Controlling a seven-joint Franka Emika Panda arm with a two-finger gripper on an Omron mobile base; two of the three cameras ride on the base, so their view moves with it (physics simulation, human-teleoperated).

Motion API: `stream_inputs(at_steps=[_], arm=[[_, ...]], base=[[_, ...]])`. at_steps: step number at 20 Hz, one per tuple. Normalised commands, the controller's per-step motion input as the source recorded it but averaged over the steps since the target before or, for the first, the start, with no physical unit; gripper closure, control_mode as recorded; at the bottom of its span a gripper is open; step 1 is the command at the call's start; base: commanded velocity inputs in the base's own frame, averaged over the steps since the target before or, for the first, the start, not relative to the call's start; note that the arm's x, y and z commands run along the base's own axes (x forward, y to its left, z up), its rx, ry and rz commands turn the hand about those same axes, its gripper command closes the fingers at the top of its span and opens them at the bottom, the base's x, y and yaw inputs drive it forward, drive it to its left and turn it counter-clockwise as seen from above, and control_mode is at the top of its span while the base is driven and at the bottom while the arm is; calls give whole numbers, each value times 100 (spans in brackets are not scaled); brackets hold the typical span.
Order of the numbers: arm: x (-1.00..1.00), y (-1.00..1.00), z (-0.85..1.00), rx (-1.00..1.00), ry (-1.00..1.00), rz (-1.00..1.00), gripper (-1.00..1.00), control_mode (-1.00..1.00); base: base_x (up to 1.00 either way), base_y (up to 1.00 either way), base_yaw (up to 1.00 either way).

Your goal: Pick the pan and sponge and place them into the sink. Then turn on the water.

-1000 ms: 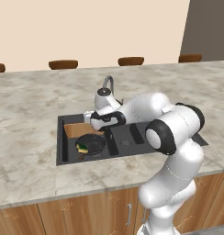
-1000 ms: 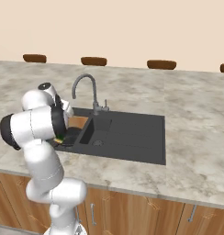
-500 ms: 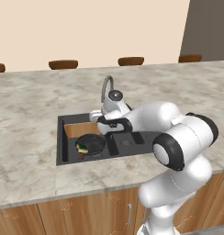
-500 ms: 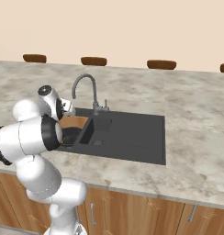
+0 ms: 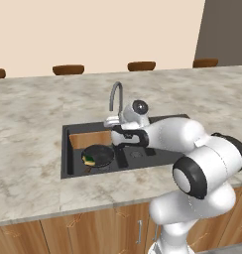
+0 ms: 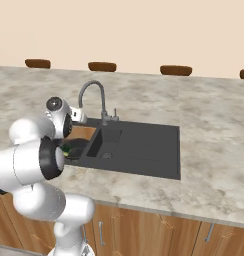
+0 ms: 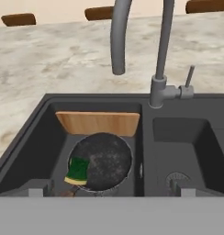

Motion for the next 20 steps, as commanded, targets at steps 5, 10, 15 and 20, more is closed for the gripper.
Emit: stream_inputs(at_steps=[5, 10, 15, 20], arm=[[5, -35, 21, 2, -13, 1, -100, -100], [10, -29, 17, 1, -15, 2, -100, -100], [7, -26, 10, 2, -13, 1, -100, -100], [4, -29, -5, 8, -11, 0, -100, -100]], base=[[0, 0, 0], [0, 0, 0], [0, 0, 0], [0, 0, 0]])
